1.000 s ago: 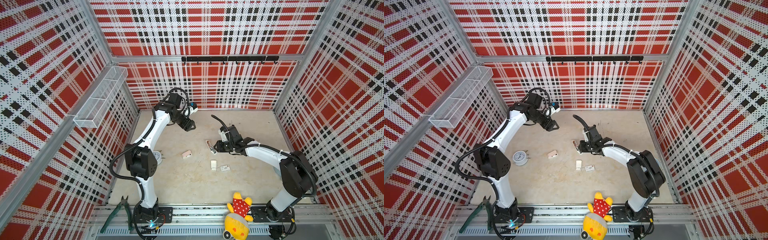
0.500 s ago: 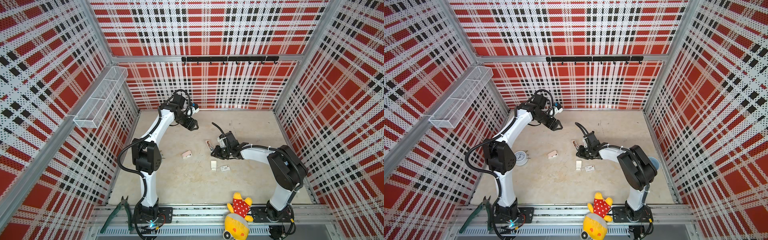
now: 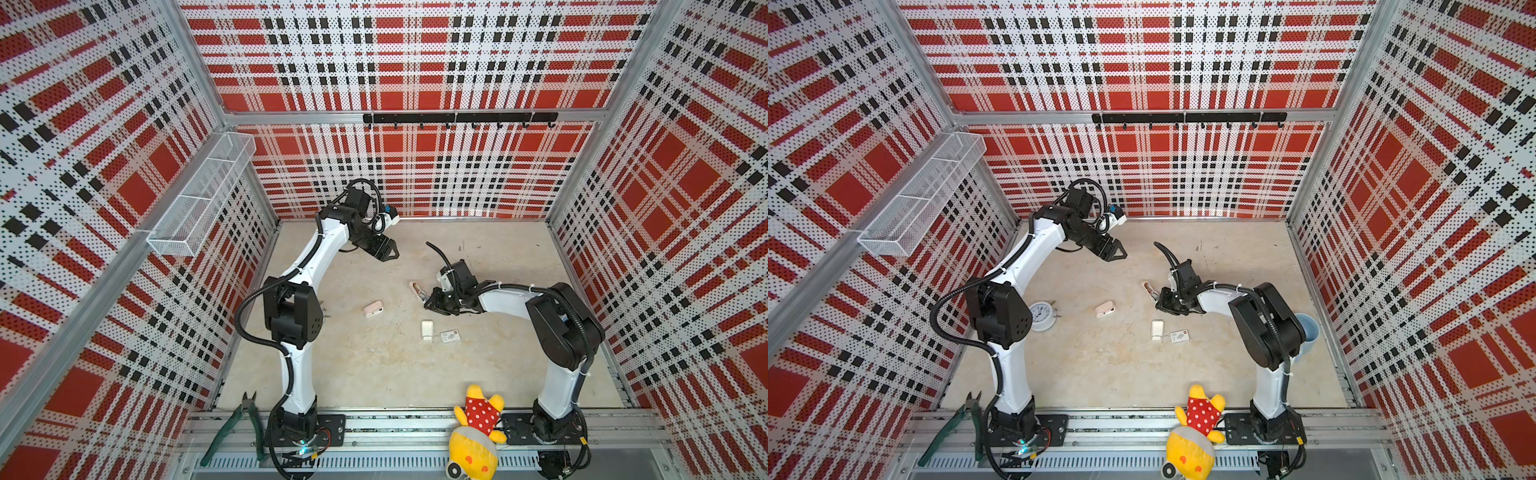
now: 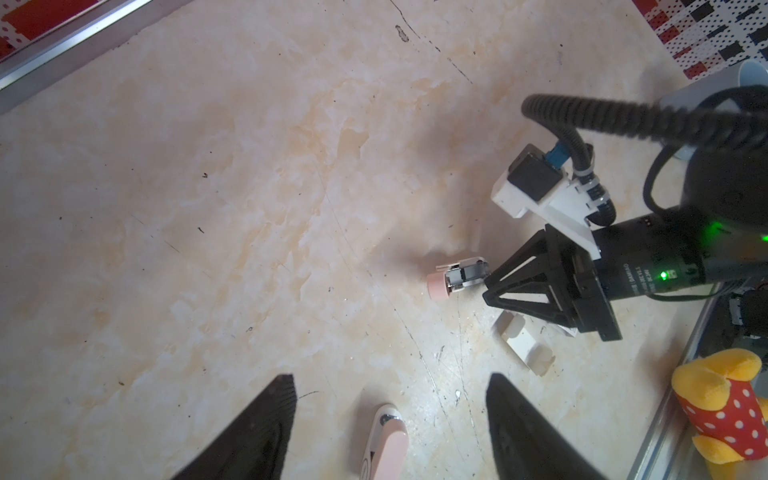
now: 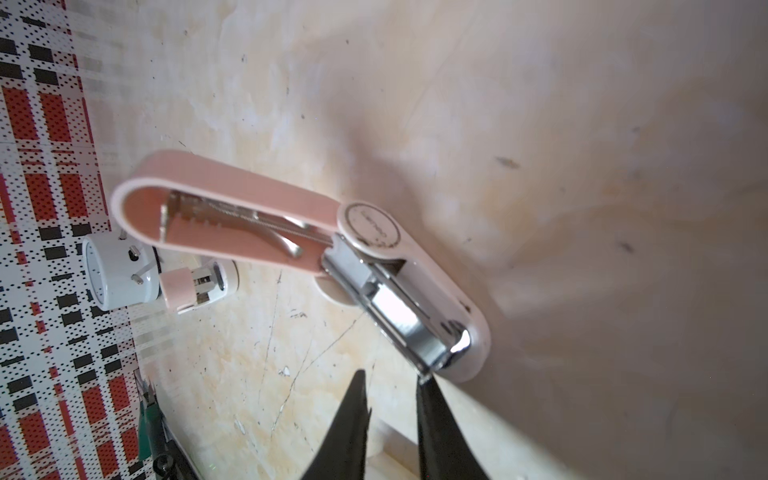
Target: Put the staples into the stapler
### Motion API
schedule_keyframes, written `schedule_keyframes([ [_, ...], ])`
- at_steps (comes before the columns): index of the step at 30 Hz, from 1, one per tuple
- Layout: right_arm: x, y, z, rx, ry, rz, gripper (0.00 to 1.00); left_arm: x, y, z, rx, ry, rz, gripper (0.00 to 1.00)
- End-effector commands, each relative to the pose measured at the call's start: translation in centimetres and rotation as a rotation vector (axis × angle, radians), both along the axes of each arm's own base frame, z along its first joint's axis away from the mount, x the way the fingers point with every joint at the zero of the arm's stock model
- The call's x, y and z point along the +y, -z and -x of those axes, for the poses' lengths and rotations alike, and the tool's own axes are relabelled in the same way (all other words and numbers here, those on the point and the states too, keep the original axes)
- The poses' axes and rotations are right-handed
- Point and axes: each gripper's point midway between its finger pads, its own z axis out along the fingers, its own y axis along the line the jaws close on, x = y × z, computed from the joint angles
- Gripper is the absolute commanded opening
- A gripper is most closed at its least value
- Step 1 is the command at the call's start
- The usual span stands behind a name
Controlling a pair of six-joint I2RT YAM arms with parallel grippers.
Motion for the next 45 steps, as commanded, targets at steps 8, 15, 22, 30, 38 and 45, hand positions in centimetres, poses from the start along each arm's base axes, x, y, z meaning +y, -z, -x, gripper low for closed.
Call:
schedule_keyframes([
  [8, -1.3, 0.3, -2.9, -0.038, -0.032, 0.056, 0.23, 0.3, 2.0, 1.7, 0.033, 0.05, -0.012, 0.75],
  [15, -1.4, -2.0, -3.8, -0.092, -0.05, 0.053, 0.23, 0.4, 3.2, 3.5, 0.046, 0.066, -0.027, 0.74],
  [22, -5.0, -2.8, -3.7, -0.095, 0.058, 0.003, 0.23, -3.9, 5.3, 7.7, 0.006, 0.201, -0.056, 0.73],
  [30, -4.9, -1.8, -4.8, -0.06, 0.068, -0.13, 0.23, -5.4, 8.6, 9.1, -0.101, 0.28, -0.155, 0.73],
  [38, -4.1, -0.8, -5.5, -0.02, 0.035, -0.197, 0.23, -5.5, 10.8, 8.0, -0.095, 0.272, -0.17, 0.7],
  [45, -3.8, -0.7, -5.8, -0.018, 0.019, -0.21, 0.23, -5.9, 12.1, 7.8, -0.073, 0.3, -0.174, 0.66],
])
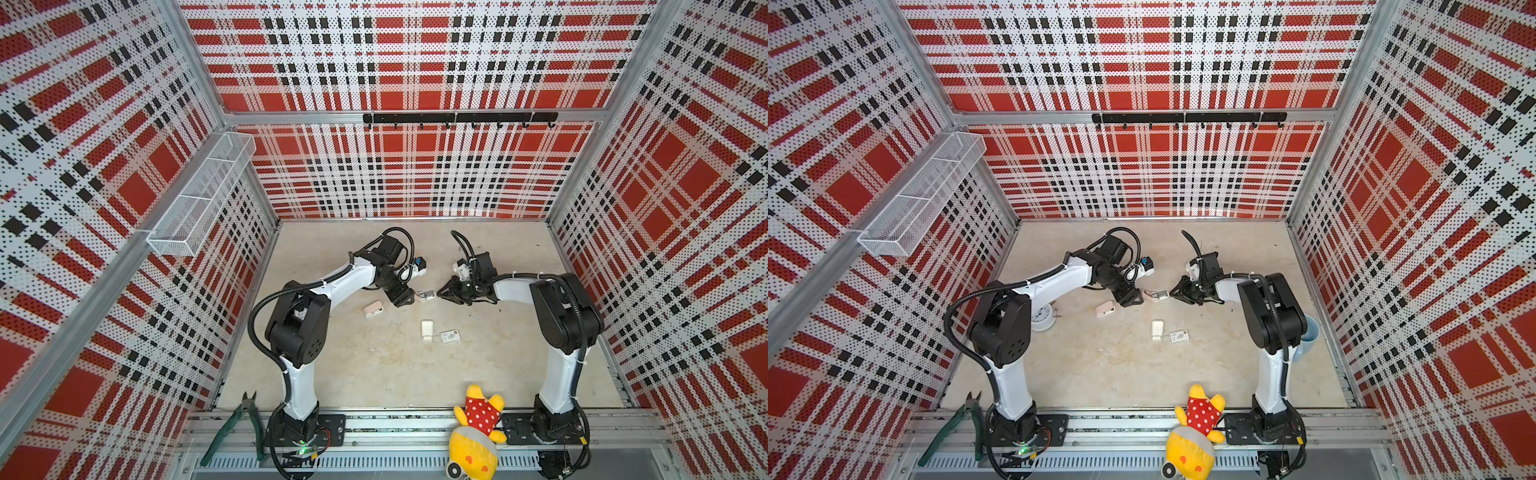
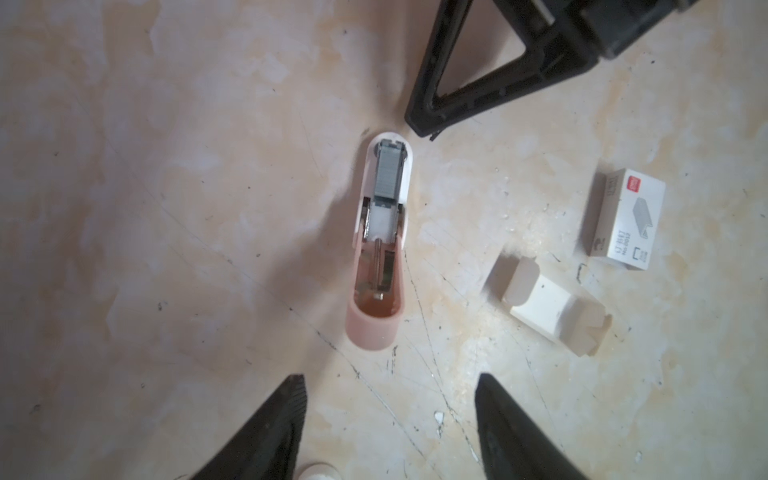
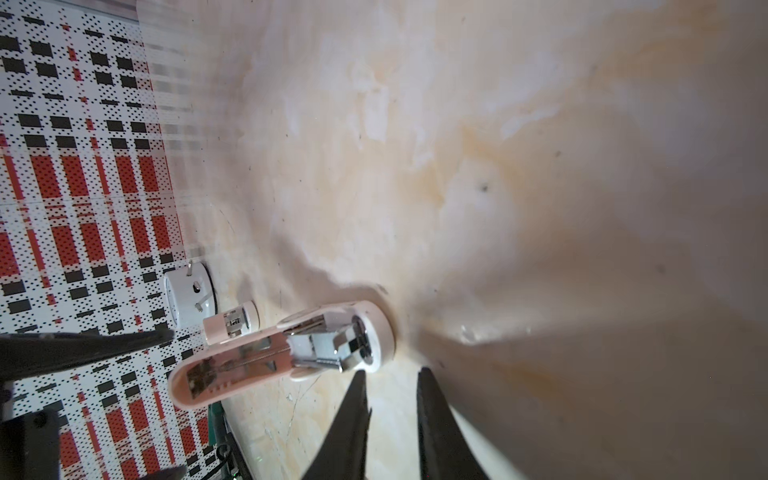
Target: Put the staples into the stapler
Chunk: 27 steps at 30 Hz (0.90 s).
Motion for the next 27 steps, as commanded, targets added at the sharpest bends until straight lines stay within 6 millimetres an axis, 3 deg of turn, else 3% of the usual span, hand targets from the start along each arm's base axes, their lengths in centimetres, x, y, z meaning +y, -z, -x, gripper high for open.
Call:
schedule_keyframes([
  [1, 0.8, -1.3, -1.4, -0.059, -0.022, -0.04, 0.23, -0.5, 0.2, -0.6, -0.012, 0.028, 0.011, 0.65],
  [11, 1.3, -1.3, -2.3, -0.054, -0.034, -0.046, 0.23, -0.8, 0.9, -0.6, 0.003, 0.057, 0.016, 0.5],
  [19, 1.1, -0.8, -2.2, -0.052, -0.033, -0.036, 0.23, -0.7, 1.5, -1.4, -0.001, 0.049, 0.004, 0.54],
  [27, 0.8, -0.4, -2.0, -0.042, -0.034, -0.008, 0.22, -1.3, 1.0, -2.1, -0.023, 0.05, 0.025, 0.51],
])
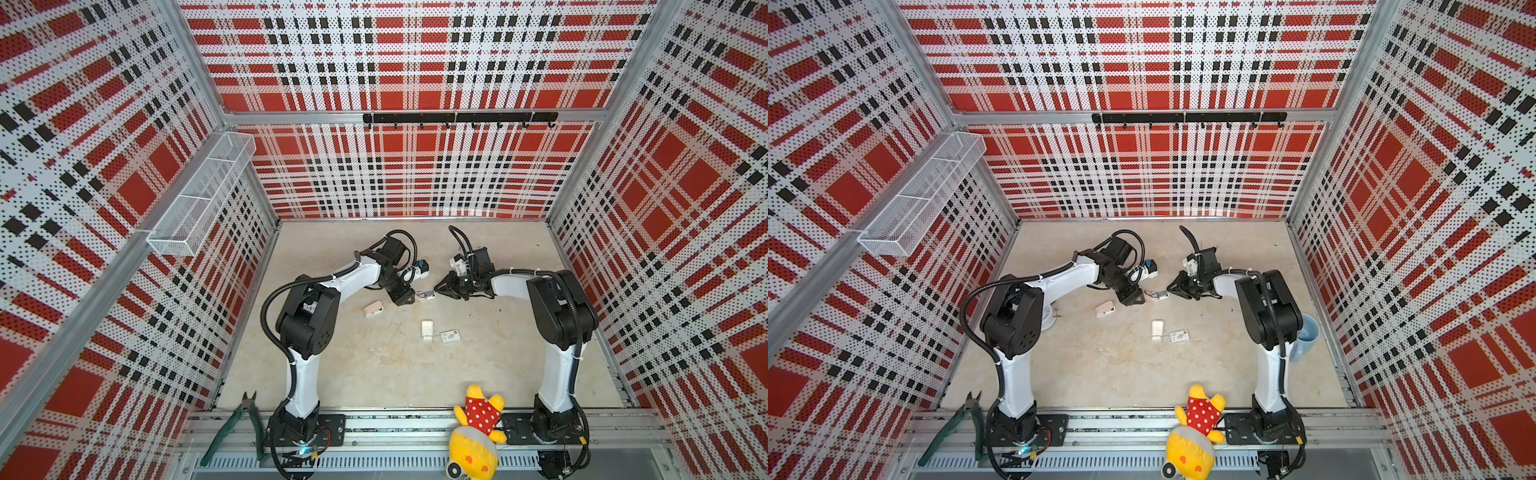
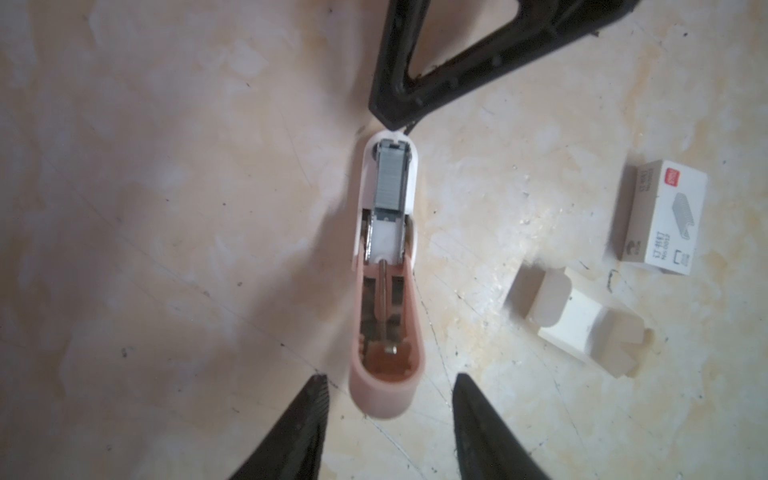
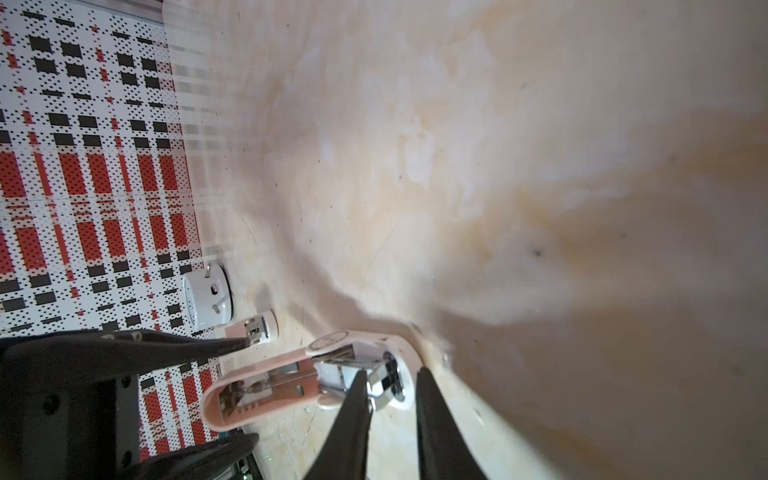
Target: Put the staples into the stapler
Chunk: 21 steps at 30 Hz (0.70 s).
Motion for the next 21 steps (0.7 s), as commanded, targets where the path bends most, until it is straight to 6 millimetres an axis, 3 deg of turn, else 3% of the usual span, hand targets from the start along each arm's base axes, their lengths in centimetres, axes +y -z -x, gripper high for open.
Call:
schedule_keyframes([
  [1, -0.11, 0.18, -0.66, -0.028, -0.012, 0.019, 0.22, -0.51, -0.39, -1.03, -0.019, 0.002, 0.026, 0.5],
  [11, 0.28, 0.23, -0.85, -0.024, -0.023, 0.002, 0.22, -1.04, -0.05, -1.03, -0.007, 0.025, 0.01, 0.36],
  [21, 0.21, 0.39, -0.42, -0.015, -0.02, -0.003, 0.22, -0.91, -0.22, -0.54, -0.015, 0.054, 0.007, 0.32],
])
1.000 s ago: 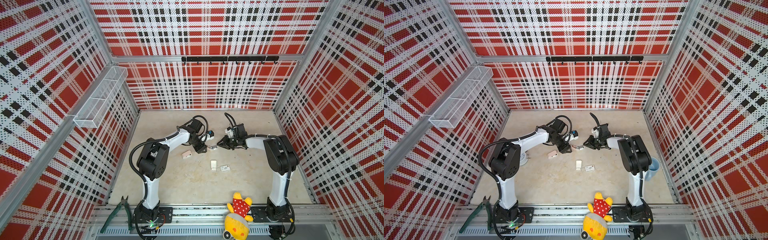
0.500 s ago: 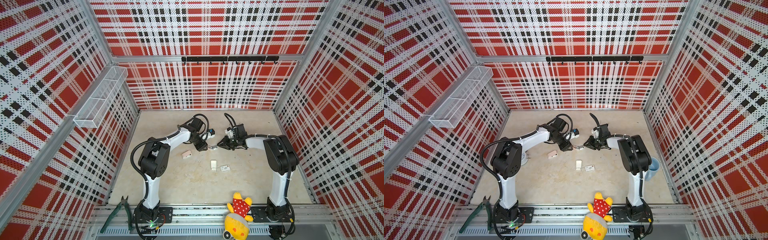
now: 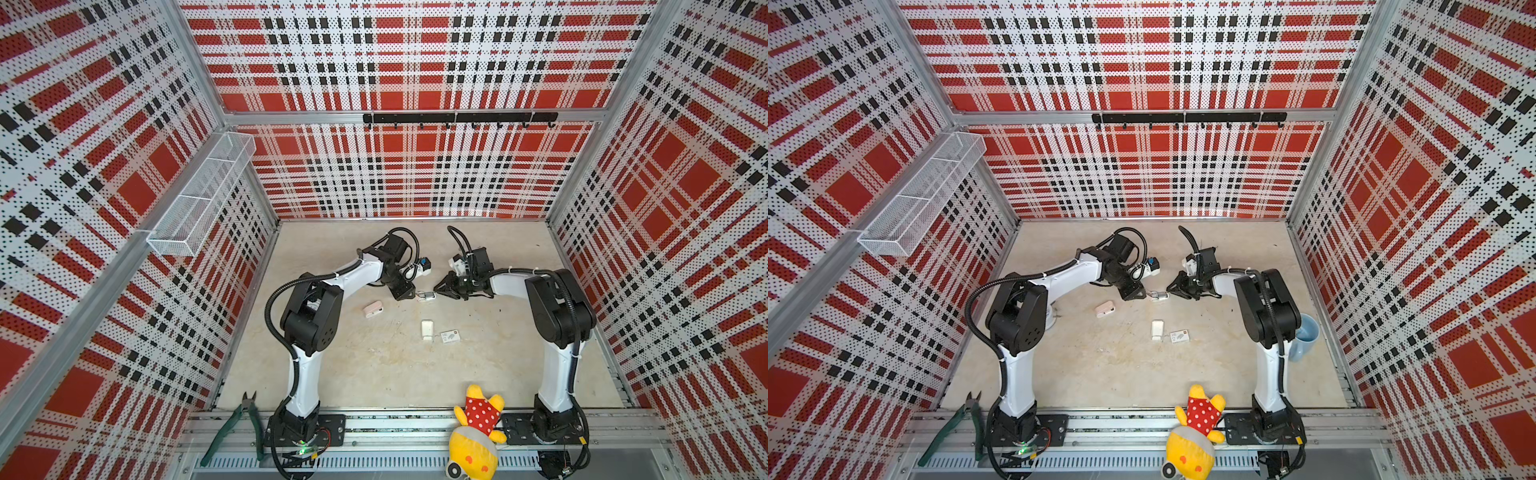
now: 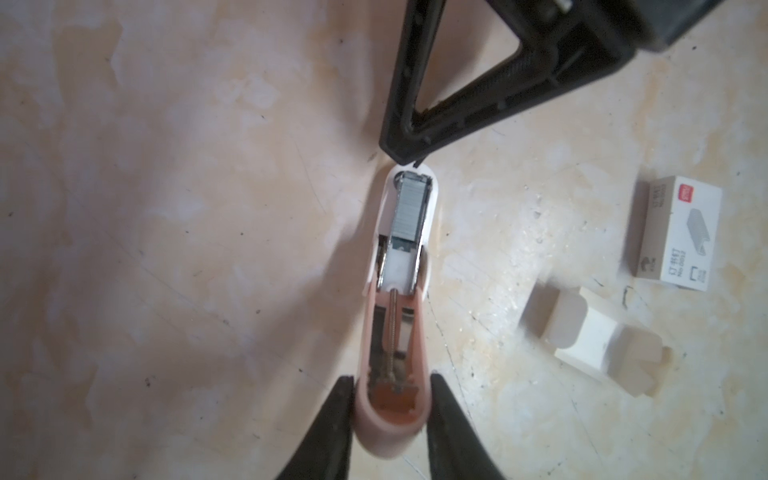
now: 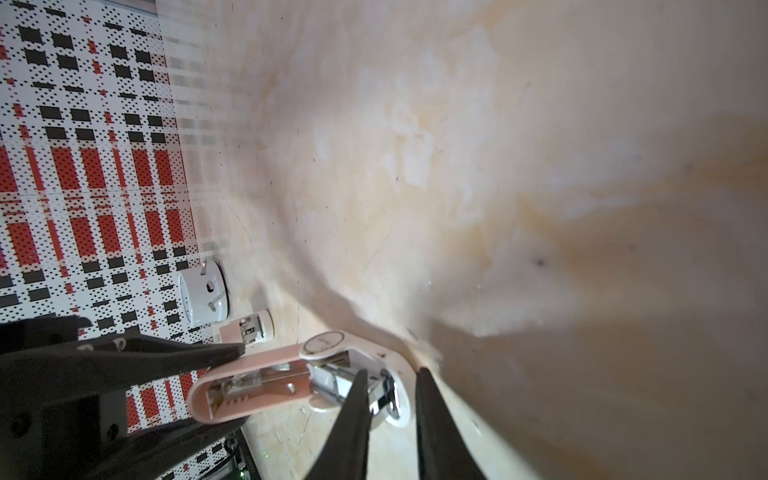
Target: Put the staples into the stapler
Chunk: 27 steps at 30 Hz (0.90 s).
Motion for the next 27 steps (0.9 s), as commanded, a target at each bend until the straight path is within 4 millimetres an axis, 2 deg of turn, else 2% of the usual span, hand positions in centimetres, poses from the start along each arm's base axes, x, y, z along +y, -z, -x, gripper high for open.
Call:
schedule_keyframes([
  [1, 0.0, 0.1, -0.3, -0.015, 0.0, -0.004, 0.22, -0.4, -0.4, 0.4, -0.001, 0.032, 0.009, 0.3],
  [6, -1.2, 0.9, -0.3, 0.006, 0.051, 0.05, 0.18, -0.6, -0.5, 0.4, 0.002, 0.039, 0.013, 0.27],
  [15, -0.8, 1.6, -0.6, 0.018, 0.031, 0.038, 0.18, -0.8, -0.8, 0.4, -0.011, 0.052, 0.008, 0.27],
  [27, -0.9, 2.6, 1.4, 0.071, -0.003, 0.064, 0.14, -1.6, -1.1, 0.3, -0.023, 0.074, -0.01, 0.21],
])
